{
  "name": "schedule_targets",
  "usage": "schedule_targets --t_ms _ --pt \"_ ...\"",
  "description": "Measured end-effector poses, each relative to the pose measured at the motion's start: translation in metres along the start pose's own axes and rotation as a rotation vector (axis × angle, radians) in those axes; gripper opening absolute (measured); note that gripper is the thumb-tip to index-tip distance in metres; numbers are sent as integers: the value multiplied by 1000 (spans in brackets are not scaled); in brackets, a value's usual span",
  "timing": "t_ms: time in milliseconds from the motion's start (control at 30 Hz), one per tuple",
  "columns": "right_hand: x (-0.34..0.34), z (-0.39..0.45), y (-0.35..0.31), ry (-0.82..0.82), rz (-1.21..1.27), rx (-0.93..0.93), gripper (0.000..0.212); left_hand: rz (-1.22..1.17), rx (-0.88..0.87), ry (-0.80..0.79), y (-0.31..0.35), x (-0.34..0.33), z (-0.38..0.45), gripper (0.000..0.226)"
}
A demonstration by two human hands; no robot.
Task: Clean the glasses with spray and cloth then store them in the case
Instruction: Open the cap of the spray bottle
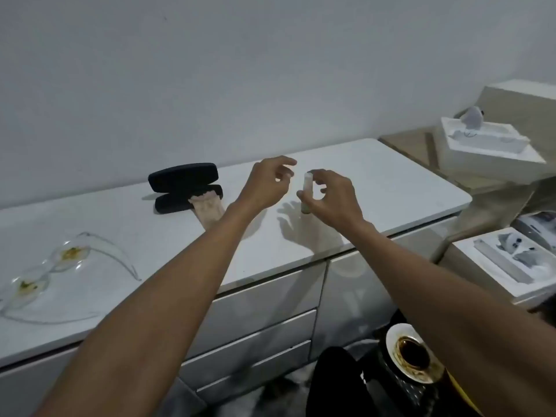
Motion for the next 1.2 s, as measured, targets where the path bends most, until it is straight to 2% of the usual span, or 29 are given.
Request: schedule_targets --t_ms 100,200,300,367,567,833,1067,1200 --pt "-1 -7 4 35 58 -58 30 -63 15 -3 10 0 -6 37" --pt "-5 -10 5 25 122 -137 40 -82 -6 -48 20 -3 -8 32" --pt "-7 -9 9 9 144 -148 22 -108 -19 -63 23 -7 -7 34" --pt "-9 -9 11 -11 156 -166 17 -106 -19 -55 24 -10 -6 28" --pt "-14 -9 18 -67 142 -215 15 -107 -22 -8 23 -14 -2 19" --pt "-19 -8 25 -65 143 -212 15 -188 13 124 14 -15 -4 16" --pt "-20 -3 30 -42 107 -214 18 -97 -26 120 15 -26 -1 24" --pt "-20 -4 31 -27 96 -219 19 -63 -66 177 21 -25 0 18"
Point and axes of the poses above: each hand's wrist, its own z-axis towards the middle knuckle, its own x-axis out of the back of the hand, y = z × x, the point moved 6 cm from there along z, towards the middle knuckle, and after that the axes turned 1 degree about -x, right-handed, at the moved point
